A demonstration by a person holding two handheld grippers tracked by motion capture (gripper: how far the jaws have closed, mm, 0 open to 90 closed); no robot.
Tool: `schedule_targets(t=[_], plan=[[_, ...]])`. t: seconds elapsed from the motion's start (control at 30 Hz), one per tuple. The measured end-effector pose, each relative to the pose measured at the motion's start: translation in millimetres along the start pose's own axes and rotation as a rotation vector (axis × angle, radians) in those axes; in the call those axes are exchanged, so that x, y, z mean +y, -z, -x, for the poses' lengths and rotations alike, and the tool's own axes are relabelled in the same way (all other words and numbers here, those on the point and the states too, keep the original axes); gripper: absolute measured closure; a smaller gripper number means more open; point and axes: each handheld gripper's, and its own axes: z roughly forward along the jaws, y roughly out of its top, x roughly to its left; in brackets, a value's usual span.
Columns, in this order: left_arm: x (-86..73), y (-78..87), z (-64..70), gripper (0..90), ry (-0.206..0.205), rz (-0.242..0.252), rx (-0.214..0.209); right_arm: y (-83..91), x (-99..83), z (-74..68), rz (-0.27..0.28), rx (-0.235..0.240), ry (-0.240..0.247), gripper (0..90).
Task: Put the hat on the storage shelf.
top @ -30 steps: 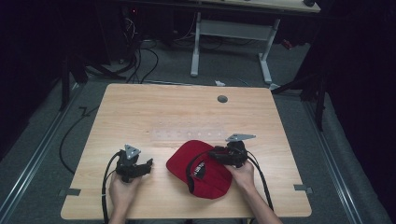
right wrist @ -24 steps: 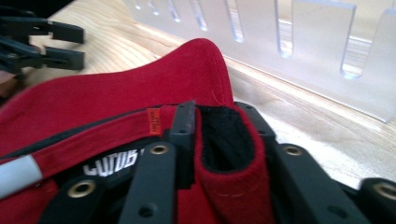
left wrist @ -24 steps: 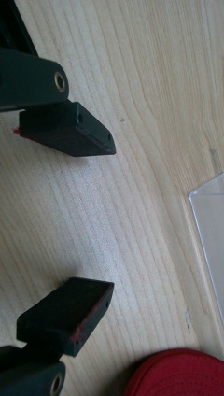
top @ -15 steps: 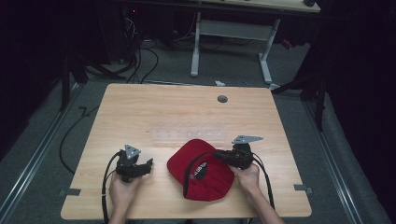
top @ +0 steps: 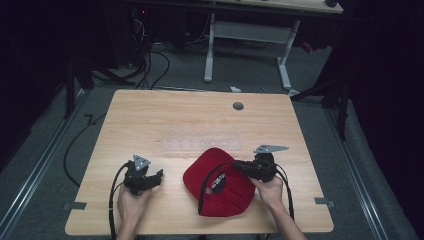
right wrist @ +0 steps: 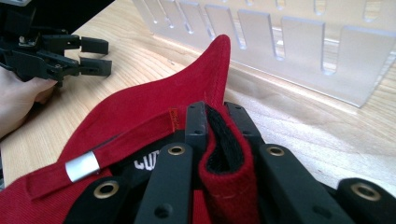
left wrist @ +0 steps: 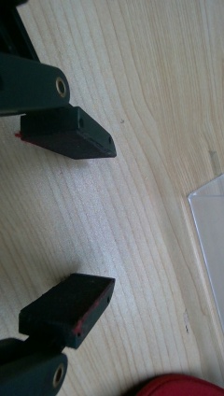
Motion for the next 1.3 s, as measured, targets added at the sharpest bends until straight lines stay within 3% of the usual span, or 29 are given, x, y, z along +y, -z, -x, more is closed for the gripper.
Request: schedule_targets(t=[0.53,0.7,1.3], plan=[[-1.0,-0.1,1.0,27.2,-0.009,-0.007,-0.003,22.1,5.1,-2.9,0.043,-0.045,-0.001,81.2],[-1.8,0.2,2.0,25.6,-0.018,-0.017,-0.021,27.6,6.4,-2.8,0.050,-0.056,-0.003,81.3],[-2.7,0.8,3.5,24.4,-0.017,-0.016,-0.011,43.5,11.2,-2.9,0.076,-0.088,-0.025,81.3]])
